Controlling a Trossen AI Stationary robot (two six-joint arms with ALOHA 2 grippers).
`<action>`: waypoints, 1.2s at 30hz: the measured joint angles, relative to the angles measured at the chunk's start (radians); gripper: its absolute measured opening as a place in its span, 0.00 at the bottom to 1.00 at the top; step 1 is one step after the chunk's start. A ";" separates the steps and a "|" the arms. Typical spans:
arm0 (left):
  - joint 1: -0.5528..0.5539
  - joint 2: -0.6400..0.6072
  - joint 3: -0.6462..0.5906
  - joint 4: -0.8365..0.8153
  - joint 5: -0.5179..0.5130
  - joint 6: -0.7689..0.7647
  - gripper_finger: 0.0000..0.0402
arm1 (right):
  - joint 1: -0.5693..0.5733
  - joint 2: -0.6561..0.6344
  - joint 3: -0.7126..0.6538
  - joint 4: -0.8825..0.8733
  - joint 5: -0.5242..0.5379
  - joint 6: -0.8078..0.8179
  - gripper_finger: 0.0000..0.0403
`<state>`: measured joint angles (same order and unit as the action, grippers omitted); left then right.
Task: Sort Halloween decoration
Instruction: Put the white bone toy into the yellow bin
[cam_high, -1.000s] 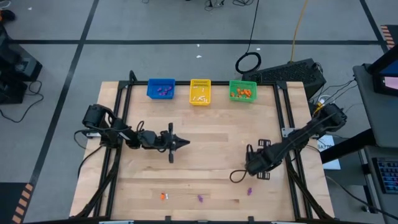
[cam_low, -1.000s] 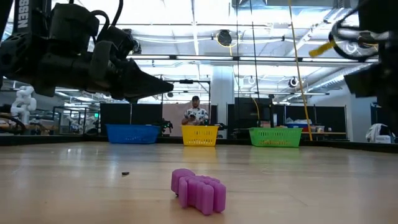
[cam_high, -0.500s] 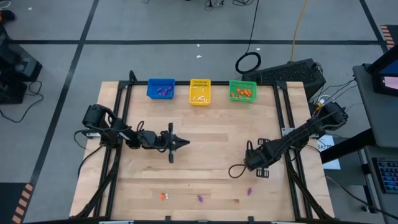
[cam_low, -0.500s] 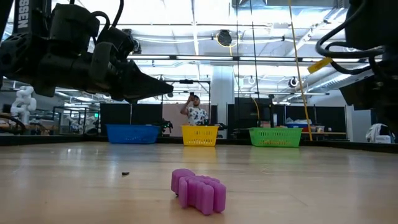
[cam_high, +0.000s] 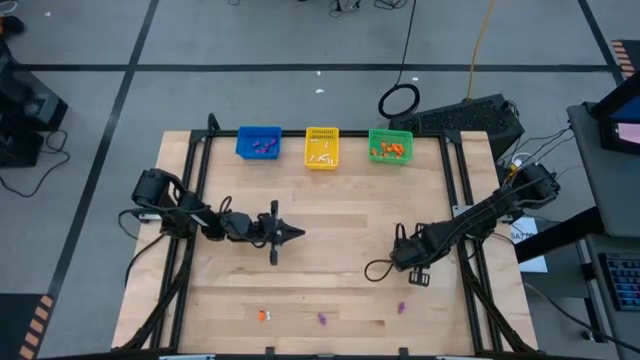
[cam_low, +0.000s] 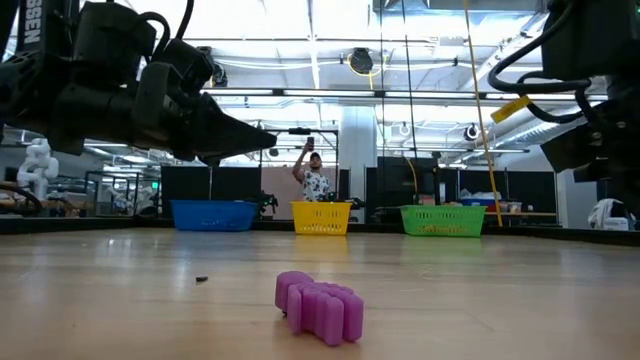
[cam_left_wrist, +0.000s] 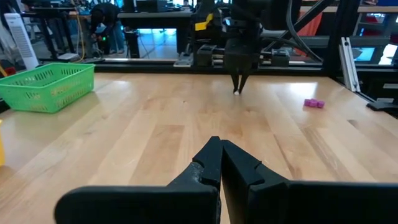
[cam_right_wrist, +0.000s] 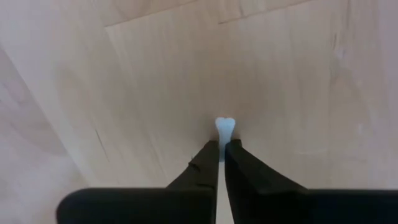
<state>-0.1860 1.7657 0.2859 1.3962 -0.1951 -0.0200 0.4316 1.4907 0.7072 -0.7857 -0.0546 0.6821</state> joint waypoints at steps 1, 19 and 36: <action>0.000 0.000 0.000 0.000 0.000 0.000 0.03 | 0.000 0.001 0.011 -0.006 0.007 0.003 0.02; 0.000 0.000 -0.028 0.014 -0.005 -0.027 0.03 | -0.028 0.004 0.169 0.096 0.250 -0.061 0.01; 0.002 0.000 -0.028 0.033 -0.003 -0.026 0.03 | -0.500 0.017 0.344 0.435 0.451 -0.419 0.01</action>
<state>-0.1841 1.7660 0.2581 1.4295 -0.1986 -0.0463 -0.0688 1.5075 1.0508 -0.3504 0.3962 0.2632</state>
